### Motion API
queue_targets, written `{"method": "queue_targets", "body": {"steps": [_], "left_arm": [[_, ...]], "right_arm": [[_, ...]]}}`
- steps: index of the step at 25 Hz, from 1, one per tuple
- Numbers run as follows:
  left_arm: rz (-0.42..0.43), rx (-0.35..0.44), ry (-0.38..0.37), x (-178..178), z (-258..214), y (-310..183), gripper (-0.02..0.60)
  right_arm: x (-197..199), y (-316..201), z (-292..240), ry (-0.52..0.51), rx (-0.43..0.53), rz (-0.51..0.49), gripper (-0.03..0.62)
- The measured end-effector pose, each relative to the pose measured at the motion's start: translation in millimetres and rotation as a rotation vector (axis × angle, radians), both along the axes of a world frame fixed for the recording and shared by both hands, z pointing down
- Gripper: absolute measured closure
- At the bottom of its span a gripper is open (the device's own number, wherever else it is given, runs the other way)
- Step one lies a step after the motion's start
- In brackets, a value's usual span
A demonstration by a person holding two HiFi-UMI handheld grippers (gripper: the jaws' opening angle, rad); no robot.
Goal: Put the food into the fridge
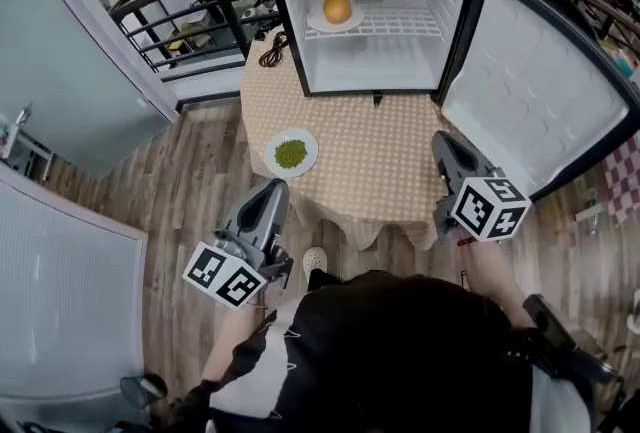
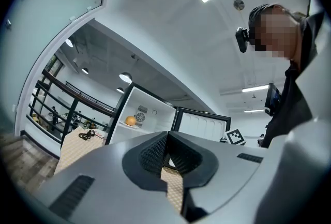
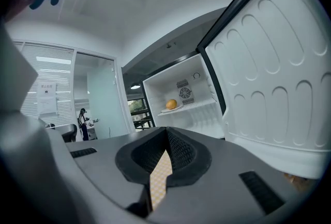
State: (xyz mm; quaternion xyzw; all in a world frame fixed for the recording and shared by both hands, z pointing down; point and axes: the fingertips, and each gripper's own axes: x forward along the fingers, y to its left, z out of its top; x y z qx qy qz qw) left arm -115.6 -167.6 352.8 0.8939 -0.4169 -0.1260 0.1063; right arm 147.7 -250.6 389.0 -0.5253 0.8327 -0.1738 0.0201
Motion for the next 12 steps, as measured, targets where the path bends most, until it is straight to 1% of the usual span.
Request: {"method": "queue_targets", "body": {"steps": [5, 12], "left_arm": [[-0.021, -0.026, -0.012, 26.6, 5.8, 40.0, 0.568], [-0.028, -0.009, -0.021, 53.3, -6.8, 71.5, 0.568]], "right_arm": [[19.4, 36.2, 2.7, -0.008, -0.008, -0.044, 0.579], [36.9, 74.6, 0.9, -0.001, -0.015, -0.086, 0.579]]}}
